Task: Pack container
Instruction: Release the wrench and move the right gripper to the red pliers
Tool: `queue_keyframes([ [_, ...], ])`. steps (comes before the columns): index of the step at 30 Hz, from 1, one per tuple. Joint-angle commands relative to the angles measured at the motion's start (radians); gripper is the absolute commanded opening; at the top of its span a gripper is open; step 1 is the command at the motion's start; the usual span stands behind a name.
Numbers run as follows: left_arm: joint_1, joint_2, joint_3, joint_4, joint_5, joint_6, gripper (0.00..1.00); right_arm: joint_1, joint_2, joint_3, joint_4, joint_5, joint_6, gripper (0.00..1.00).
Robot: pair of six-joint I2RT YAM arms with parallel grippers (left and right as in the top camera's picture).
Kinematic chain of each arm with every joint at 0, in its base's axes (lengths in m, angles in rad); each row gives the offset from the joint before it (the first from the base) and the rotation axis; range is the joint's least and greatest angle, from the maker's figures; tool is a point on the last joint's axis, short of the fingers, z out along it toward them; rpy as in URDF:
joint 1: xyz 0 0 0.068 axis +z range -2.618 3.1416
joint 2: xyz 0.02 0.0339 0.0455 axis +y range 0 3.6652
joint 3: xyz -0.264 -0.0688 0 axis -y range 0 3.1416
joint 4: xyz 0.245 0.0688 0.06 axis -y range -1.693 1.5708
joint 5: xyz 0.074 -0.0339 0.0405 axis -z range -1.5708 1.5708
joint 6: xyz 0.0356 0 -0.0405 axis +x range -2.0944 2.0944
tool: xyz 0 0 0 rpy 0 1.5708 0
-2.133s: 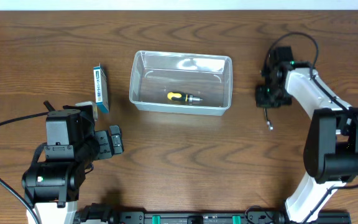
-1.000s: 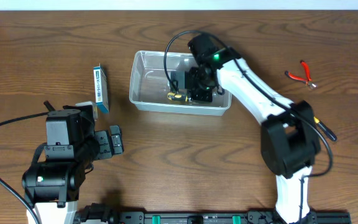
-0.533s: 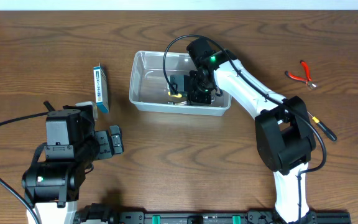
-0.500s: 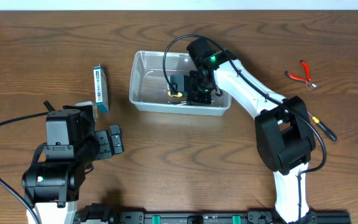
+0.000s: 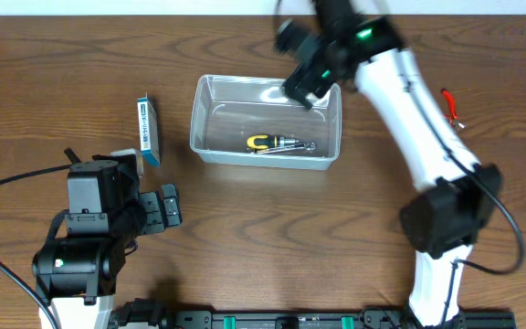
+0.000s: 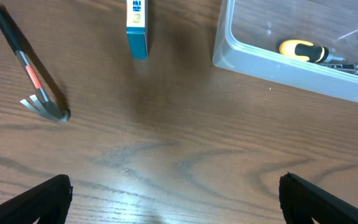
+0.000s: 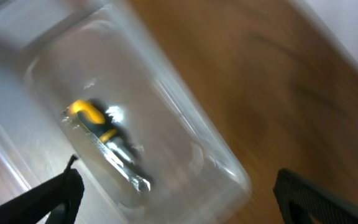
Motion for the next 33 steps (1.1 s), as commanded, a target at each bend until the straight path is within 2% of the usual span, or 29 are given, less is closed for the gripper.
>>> queue_keyframes([
  [1,-0.003,-0.002,0.018,-0.003,-0.008,0.014,0.98,-0.119,-0.064,0.114,-0.092,0.175,0.441,0.99],
  [4,-0.003,-0.002,0.018,-0.003,-0.008,0.014,0.98,-0.222,-0.066,0.137,-0.157,0.175,0.692,0.99],
  [9,-0.003,-0.002,0.018,-0.003,-0.008,0.013,0.98,-0.340,-0.040,0.064,-0.111,0.173,0.904,0.99],
  [17,-0.003,-0.002,0.018,-0.004,-0.008,0.013,0.98,-0.396,-0.006,-0.115,0.107,0.172,1.178,0.99],
  [25,-0.003,-0.002,0.018,-0.014,-0.008,0.013,0.98,-0.451,-0.006,-0.269,0.161,0.100,1.690,0.99],
  [33,-0.003,-0.002,0.018,-0.015,-0.008,0.013,0.98,-0.465,-0.006,-0.430,0.201,0.066,1.815,0.98],
])
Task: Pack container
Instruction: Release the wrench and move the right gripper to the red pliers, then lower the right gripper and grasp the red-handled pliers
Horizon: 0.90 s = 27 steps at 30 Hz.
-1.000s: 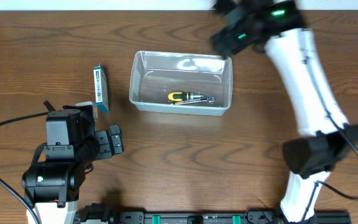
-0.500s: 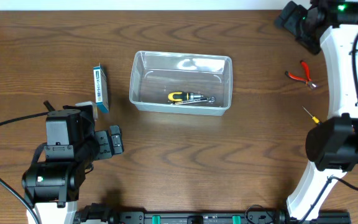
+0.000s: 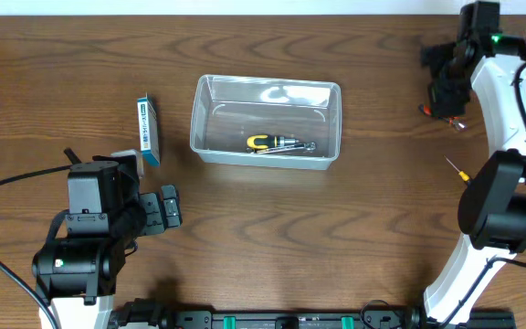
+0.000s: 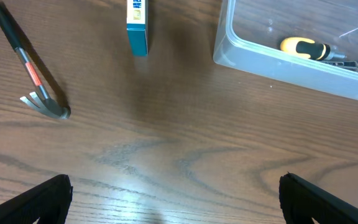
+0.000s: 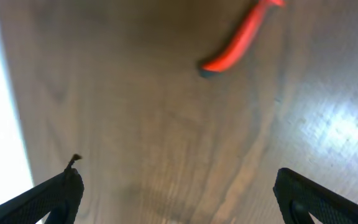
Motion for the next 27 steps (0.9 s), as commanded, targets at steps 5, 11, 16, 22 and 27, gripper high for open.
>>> queue_keyframes([
  [5,-0.003,-0.002,0.018,-0.006,-0.008,0.013,0.98,-0.004,-0.003,-0.115,0.008,-0.009,0.147,0.97],
  [11,-0.003,-0.002,0.018,-0.006,-0.007,0.013,0.98,-0.021,-0.003,-0.167,0.049,0.020,0.169,0.93],
  [16,-0.003,-0.002,0.018,-0.014,-0.007,0.010,0.98,-0.041,0.000,-0.171,0.082,0.021,0.173,0.99],
  [22,-0.003,-0.002,0.018,-0.017,-0.007,0.010,0.98,-0.066,0.019,-0.170,0.096,0.044,0.180,0.99],
  [27,-0.003,-0.002,0.018,-0.017,-0.007,0.010,0.98,-0.082,0.053,-0.171,0.085,0.044,0.180,0.99],
])
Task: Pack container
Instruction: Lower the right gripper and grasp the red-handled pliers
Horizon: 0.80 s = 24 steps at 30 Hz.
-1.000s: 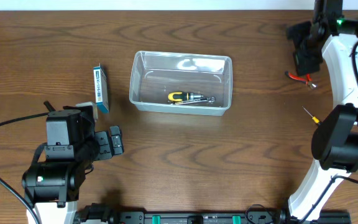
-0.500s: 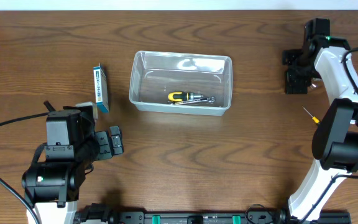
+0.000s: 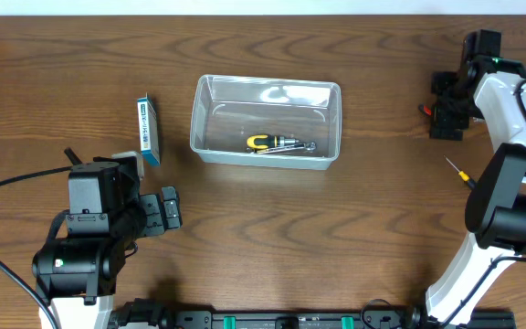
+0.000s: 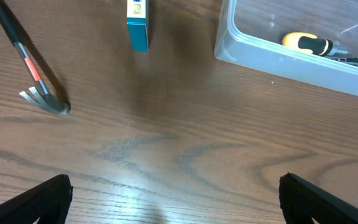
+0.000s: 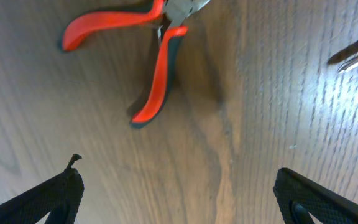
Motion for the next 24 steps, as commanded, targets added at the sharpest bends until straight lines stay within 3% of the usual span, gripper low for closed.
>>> queue_keyframes([
  [1,-0.003,-0.002,0.018,-0.003,-0.008,0.010,0.98,-0.017,0.047,-0.004,-0.009,0.023,0.020,0.99],
  [20,-0.003,-0.002,0.018,-0.003,-0.008,0.010,0.98,-0.058,0.079,-0.004,0.010,0.089,0.027,0.99],
  [24,-0.003,-0.002,0.018,-0.003,-0.008,0.010,0.98,-0.058,0.079,-0.003,0.081,0.038,-0.164,0.99],
])
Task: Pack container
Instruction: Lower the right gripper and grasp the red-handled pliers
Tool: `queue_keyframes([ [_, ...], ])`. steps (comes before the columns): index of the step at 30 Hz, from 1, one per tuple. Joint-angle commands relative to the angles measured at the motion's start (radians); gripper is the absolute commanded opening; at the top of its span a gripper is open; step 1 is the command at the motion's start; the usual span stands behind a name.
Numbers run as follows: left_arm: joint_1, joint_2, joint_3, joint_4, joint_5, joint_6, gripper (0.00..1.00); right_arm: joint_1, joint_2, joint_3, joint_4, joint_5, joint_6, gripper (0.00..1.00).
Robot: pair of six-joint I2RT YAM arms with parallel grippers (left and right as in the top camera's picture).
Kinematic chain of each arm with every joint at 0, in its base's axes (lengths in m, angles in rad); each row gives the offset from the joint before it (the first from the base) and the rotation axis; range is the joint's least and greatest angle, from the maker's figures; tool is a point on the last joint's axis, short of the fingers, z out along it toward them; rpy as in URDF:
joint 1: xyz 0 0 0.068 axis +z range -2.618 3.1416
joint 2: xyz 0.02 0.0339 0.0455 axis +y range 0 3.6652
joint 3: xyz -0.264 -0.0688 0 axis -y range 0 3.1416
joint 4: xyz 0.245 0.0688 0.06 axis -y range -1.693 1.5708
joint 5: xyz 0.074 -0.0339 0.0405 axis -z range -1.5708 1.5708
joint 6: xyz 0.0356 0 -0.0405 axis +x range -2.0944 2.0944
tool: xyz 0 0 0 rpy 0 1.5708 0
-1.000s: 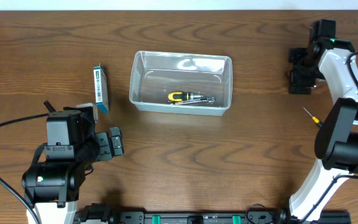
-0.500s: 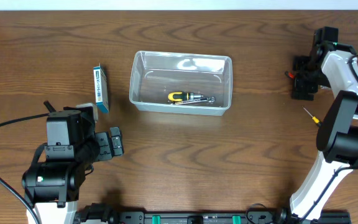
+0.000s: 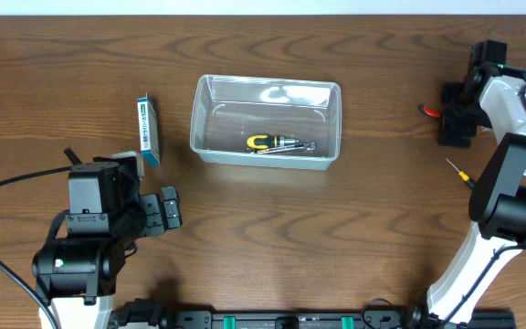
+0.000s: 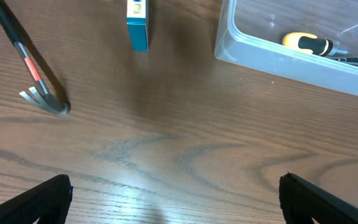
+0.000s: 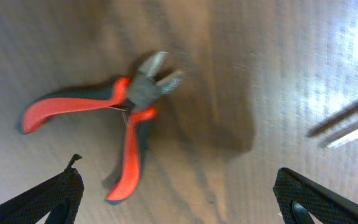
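Note:
A clear plastic container point(image 3: 267, 120) sits at the table's middle back with a yellow-handled tool point(image 3: 278, 143) inside; both also show in the left wrist view, container point(image 4: 291, 59) and tool point(image 4: 308, 45). Red-handled pliers point(image 5: 114, 118) lie on the wood under my right gripper point(image 5: 178, 200), which is open above them at the far right point(image 3: 455, 113). A blue box point(image 3: 148, 129) point(image 4: 137, 25) and a hammer point(image 4: 28, 65) lie left. My left gripper point(image 4: 176, 199) stands open over bare wood, low at the front left point(image 3: 158, 212).
A thin screwdriver with a yellow tip point(image 3: 457, 171) lies on the table near the right arm; its shaft shows as a bright streak point(image 5: 347, 124) in the right wrist view. The table's right edge is close to the right arm.
My right gripper has shifted slightly over the pliers; they now sit higher and more central in its view, jaws pointing up-right. The left arm has not moved.
My right gripper was open above the container with the yellow-handled tool lying inside. Then it was at the far right of the table with a pliers handle in view. It then stood over the pliers, and now hangs open closer above them.

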Motion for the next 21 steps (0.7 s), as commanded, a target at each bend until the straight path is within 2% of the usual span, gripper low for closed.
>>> queue_keyframes([
  [1,-0.003,-0.002,0.017,-0.003,-0.007,0.010,0.98,-0.003,0.012,0.001,0.062,-0.036,-0.224,0.99],
  [5,-0.003,-0.002,0.017,-0.003,-0.008,0.010,0.98,0.012,0.012,0.043,0.093,-0.042,-0.595,0.99],
  [7,-0.003,-0.002,0.017,-0.003,-0.007,0.010,0.98,0.026,0.012,0.081,0.103,-0.038,-0.855,0.99],
  [10,-0.003,-0.002,0.017,-0.003,-0.008,0.010,0.98,0.051,0.012,0.139,0.125,-0.041,-1.322,0.99],
  [13,-0.003,-0.002,0.017,-0.003,-0.008,0.010,0.98,0.071,0.012,0.186,0.037,-0.026,-1.714,0.99],
  [15,-0.003,-0.002,0.017,-0.003,-0.008,0.010,0.98,0.078,0.012,0.192,-0.037,-0.010,-1.913,0.99],
  [17,-0.003,-0.002,0.017,-0.003,-0.008,0.010,0.98,0.079,0.012,0.192,-0.076,0.026,-2.037,0.99],
  [21,-0.003,-0.002,0.017,-0.003,-0.007,0.010,0.98,0.076,0.012,0.192,-0.086,0.073,-2.068,0.99],
])
